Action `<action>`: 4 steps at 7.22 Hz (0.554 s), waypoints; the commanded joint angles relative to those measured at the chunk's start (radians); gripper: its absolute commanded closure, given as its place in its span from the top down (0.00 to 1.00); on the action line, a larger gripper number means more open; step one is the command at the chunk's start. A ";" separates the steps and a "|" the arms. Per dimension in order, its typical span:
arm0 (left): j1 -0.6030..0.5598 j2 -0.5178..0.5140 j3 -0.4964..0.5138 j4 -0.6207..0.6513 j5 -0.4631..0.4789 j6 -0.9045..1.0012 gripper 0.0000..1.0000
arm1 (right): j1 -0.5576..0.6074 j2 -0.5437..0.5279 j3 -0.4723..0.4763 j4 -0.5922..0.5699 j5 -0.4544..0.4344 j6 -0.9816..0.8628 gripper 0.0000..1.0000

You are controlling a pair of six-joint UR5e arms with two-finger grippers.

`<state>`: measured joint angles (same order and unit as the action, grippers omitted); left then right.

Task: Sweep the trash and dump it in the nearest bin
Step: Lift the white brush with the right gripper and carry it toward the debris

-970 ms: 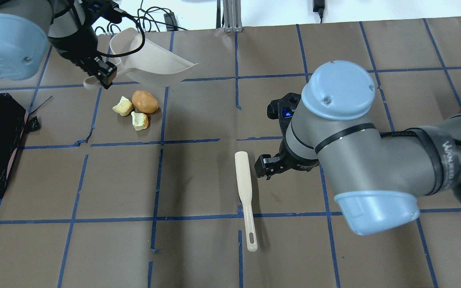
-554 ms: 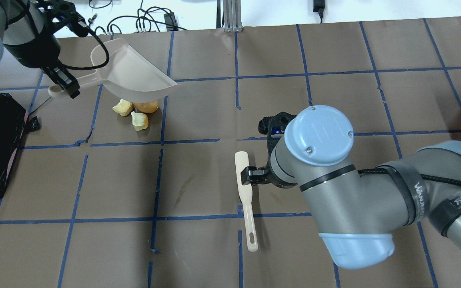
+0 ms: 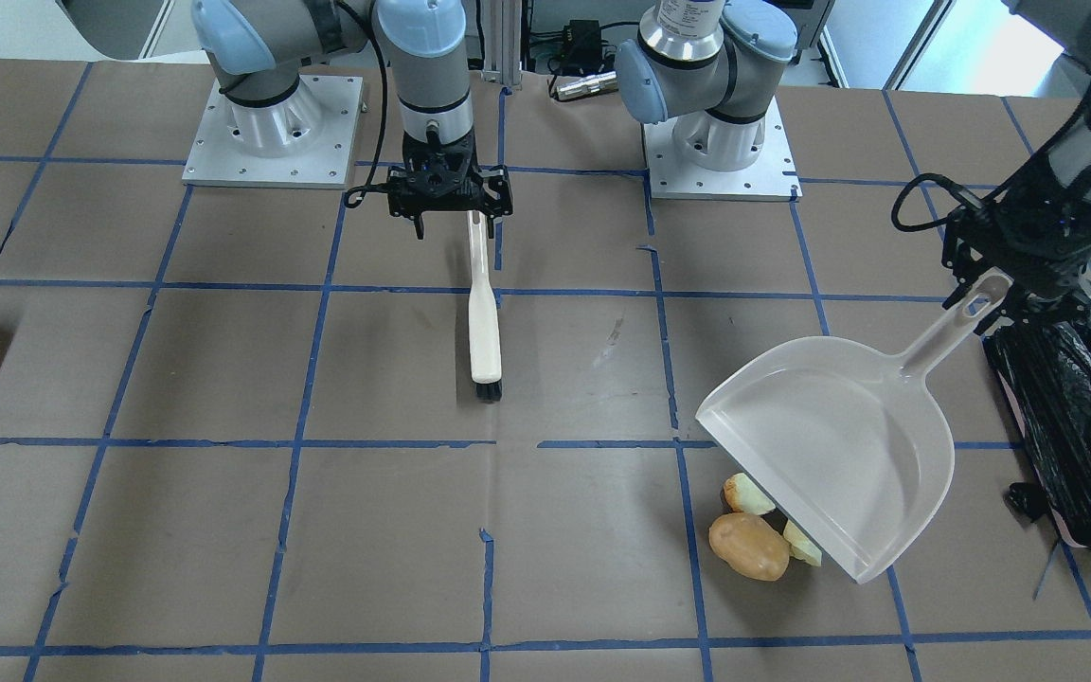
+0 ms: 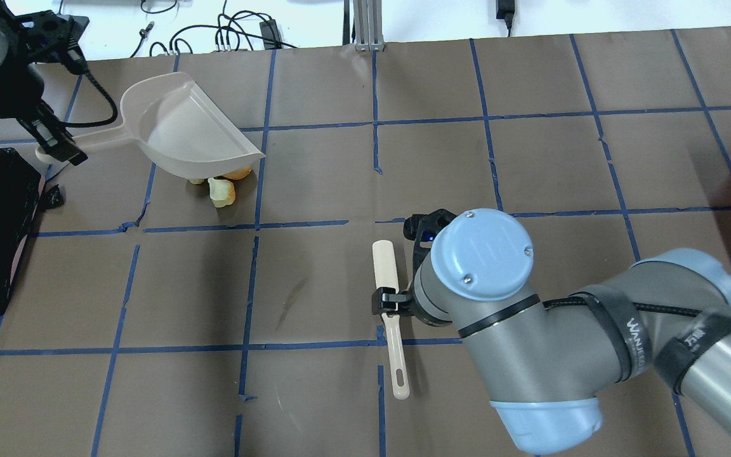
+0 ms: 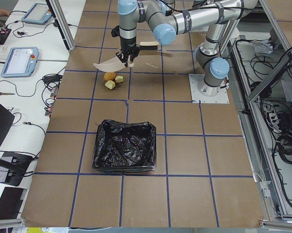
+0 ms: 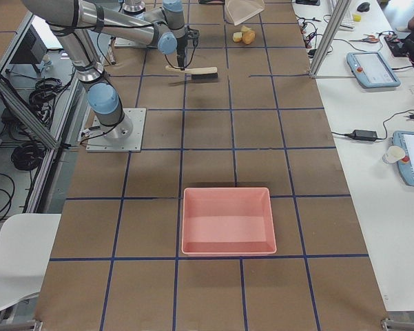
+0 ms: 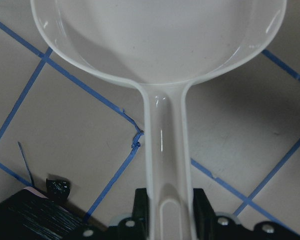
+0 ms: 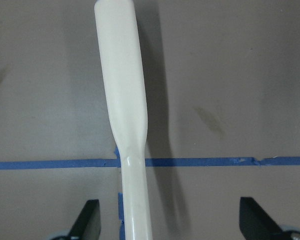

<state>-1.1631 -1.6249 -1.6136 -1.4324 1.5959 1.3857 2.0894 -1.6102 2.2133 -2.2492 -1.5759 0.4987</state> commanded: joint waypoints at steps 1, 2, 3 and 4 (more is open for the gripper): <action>0.106 -0.041 -0.002 0.012 -0.066 0.189 0.08 | 0.090 0.078 0.003 -0.079 -0.033 0.009 0.95; 0.130 -0.077 0.018 0.015 -0.062 0.244 0.08 | 0.092 0.082 0.008 -0.081 -0.032 -0.011 0.95; 0.172 -0.131 0.037 0.045 -0.062 0.309 0.08 | 0.089 0.082 0.019 -0.096 -0.033 -0.102 0.94; 0.206 -0.188 0.047 0.106 -0.068 0.350 0.08 | 0.086 0.081 0.034 -0.130 -0.033 -0.126 0.94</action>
<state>-1.0019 -1.7466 -1.5827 -1.3825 1.5337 1.6727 2.1765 -1.5305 2.2313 -2.3462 -1.6083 0.4231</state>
